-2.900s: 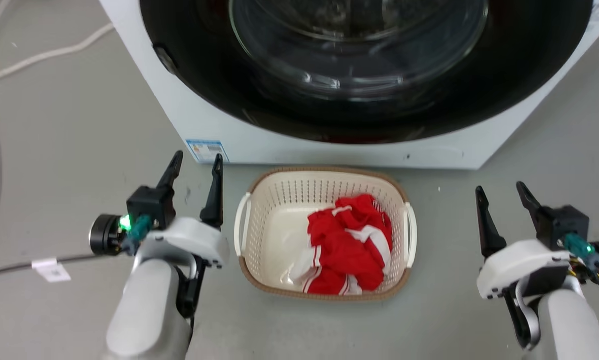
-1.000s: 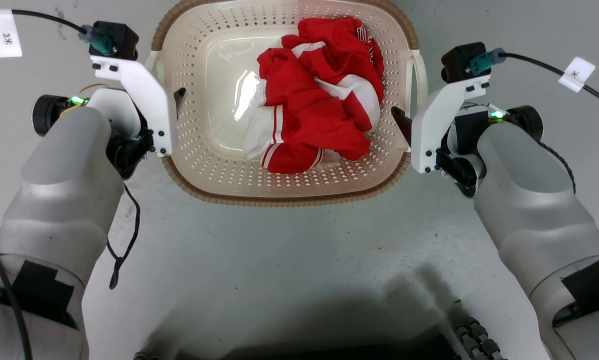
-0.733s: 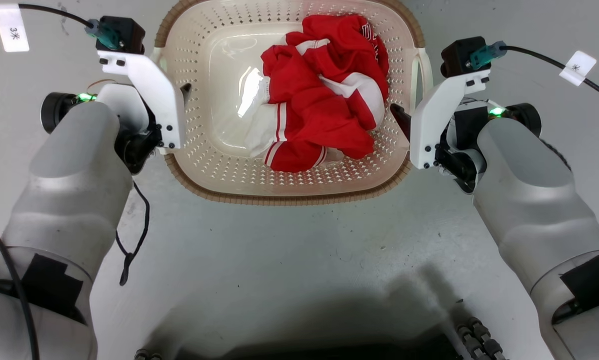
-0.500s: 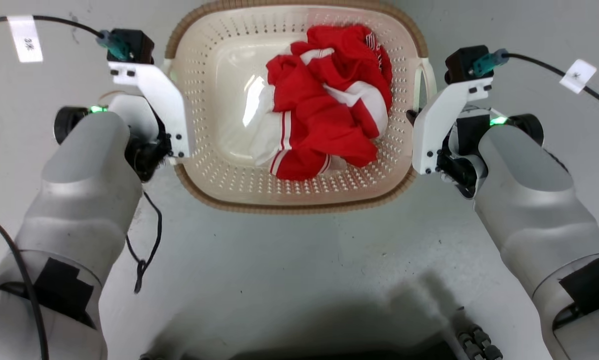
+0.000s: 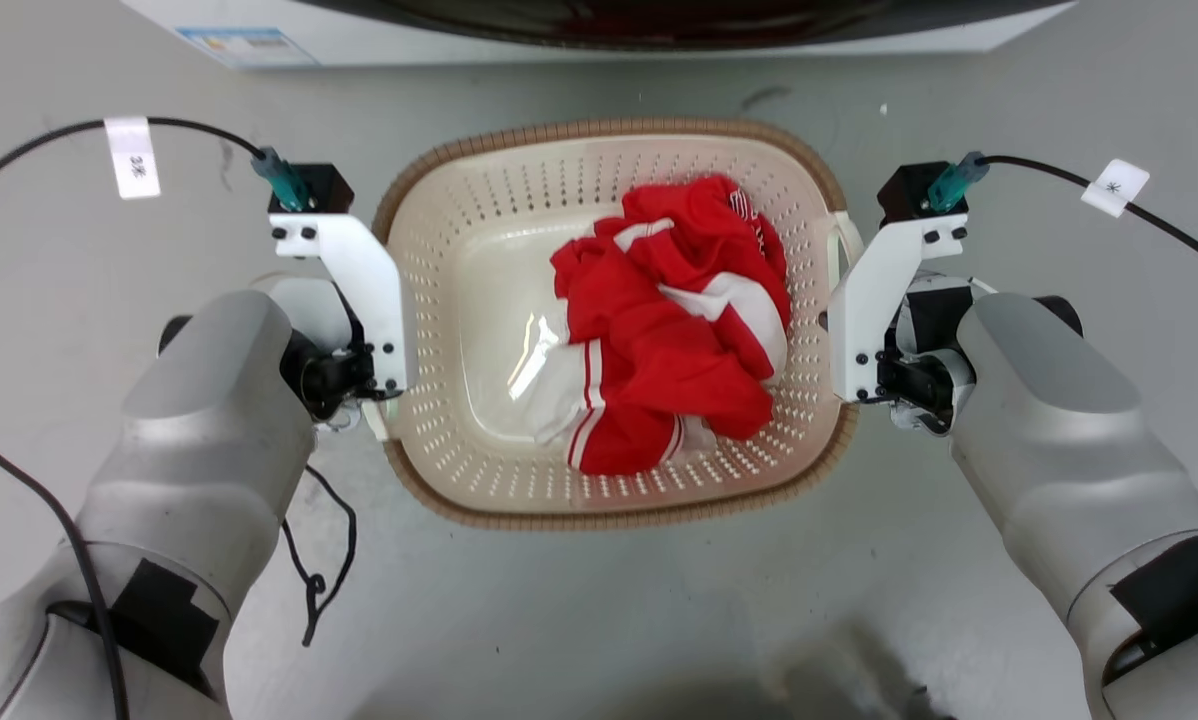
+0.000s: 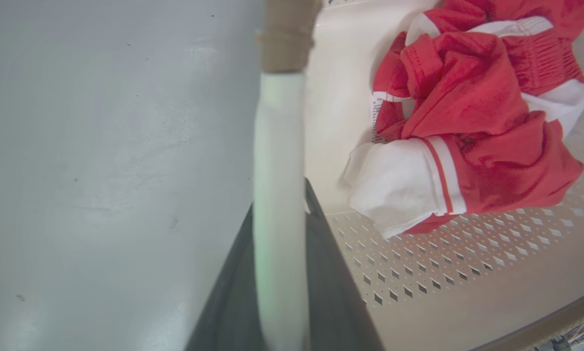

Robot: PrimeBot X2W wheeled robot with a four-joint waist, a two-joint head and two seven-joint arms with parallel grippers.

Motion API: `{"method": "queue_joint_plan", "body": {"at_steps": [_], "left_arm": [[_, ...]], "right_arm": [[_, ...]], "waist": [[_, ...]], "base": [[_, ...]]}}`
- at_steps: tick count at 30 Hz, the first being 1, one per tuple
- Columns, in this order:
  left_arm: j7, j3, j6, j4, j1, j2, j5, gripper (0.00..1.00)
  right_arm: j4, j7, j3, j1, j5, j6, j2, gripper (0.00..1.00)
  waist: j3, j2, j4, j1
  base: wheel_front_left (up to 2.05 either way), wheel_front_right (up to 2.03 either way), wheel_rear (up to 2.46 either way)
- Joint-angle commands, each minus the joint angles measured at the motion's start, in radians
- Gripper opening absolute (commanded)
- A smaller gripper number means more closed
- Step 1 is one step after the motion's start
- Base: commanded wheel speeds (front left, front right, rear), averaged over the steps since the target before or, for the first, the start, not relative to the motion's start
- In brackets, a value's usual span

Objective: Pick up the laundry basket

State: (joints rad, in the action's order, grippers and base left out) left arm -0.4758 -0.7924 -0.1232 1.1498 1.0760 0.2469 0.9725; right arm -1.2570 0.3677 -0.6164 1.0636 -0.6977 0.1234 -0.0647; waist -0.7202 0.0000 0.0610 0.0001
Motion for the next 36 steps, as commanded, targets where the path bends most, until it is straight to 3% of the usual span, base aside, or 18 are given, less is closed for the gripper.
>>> {"method": "queue_joint_plan", "body": {"at_steps": [1, 2, 9, 26, 36], "left_arm": [[-0.022, -0.008, -0.013, -0.016, -0.014, -0.035, 0.016, 0.00], [-0.076, -0.022, -0.013, -0.018, -0.034, -0.041, 0.045, 0.00], [-0.173, -0.035, -0.013, 0.006, -0.076, -0.050, 0.102, 0.00], [-0.296, -0.064, -0.013, 0.044, -0.171, -0.085, 0.173, 0.00], [-0.344, -0.066, -0.013, 0.069, -0.223, -0.101, 0.207, 0.00]], "right_arm": [[0.009, 0.020, -0.008, -0.007, -0.013, 0.013, 0.027, 0.00], [-0.001, 0.080, -0.019, -0.022, -0.030, 0.013, 0.027, 0.00], [-0.016, 0.196, -0.027, -0.059, -0.073, 0.013, 0.027, 0.00], [-0.025, 0.336, -0.031, -0.154, -0.115, 0.013, 0.029, 0.00], [-0.026, 0.404, 0.017, -0.232, -0.079, 0.013, 0.019, 0.00]], "waist": [[0.057, 0.0000, -0.004, -0.0001], [0.115, 0.0000, -0.006, -0.0001], [0.252, 0.0000, -0.008, -0.0001], [0.519, 0.0000, -0.019, -0.0001], [0.640, 0.0000, -0.016, -0.0001]], "base": [[0.00, 0.00, 0.00], [0.00, 0.00, 0.00], [0.00, 0.00, 0.00], [0.00, 0.00, 0.00], [0.00, 0.00, 0.00]]}}
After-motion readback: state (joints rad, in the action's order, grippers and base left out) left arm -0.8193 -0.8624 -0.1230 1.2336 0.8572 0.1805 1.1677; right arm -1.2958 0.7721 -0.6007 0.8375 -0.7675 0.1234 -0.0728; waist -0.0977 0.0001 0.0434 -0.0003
